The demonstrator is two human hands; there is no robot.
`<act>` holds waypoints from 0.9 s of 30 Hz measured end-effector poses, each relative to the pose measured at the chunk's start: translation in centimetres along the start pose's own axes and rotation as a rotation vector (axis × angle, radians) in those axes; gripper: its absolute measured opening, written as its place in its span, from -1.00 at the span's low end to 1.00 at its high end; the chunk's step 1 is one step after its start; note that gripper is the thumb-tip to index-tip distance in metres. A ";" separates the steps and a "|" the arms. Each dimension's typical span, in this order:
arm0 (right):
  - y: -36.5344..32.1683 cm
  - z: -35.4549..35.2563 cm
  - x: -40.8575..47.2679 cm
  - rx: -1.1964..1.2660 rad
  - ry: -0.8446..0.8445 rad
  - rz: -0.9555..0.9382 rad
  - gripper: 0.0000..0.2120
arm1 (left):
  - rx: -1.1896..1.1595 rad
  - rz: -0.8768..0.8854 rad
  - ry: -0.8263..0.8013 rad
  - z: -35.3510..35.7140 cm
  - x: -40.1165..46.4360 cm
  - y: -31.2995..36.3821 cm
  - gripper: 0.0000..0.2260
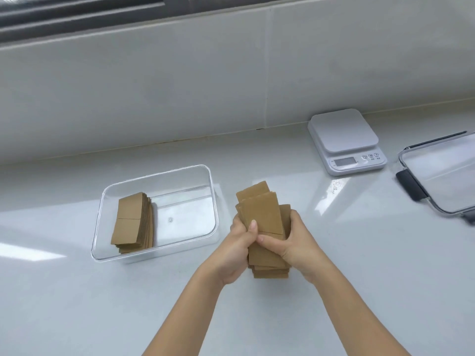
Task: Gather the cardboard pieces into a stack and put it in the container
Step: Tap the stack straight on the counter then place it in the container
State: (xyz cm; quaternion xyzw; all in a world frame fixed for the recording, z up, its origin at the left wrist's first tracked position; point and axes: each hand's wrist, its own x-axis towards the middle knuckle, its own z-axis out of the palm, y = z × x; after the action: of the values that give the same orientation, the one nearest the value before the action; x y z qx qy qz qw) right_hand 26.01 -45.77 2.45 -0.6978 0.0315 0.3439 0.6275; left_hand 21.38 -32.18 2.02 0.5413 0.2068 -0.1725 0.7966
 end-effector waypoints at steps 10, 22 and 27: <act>-1.2 5.1 -7.3 -0.853 -0.041 -0.314 -0.47 | 0.479 0.288 0.308 -5.9 -10.8 -1.3 -0.14; 5.8 9.9 -4.5 -1.654 -0.179 -0.571 -0.49 | 1.653 0.250 0.420 -5.5 -10.3 -9.3 -0.35; 5.0 9.6 -4.6 -1.674 -0.148 -0.679 -0.62 | 1.664 0.413 0.523 -5.6 -9.6 -9.1 -0.55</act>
State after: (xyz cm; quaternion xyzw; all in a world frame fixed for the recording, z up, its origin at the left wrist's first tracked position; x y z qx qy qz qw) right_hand 15.88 -40.01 0.81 -0.8738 -0.4767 0.0946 -0.0170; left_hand 7.83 -29.73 -2.08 0.9921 0.0883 0.0089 0.0891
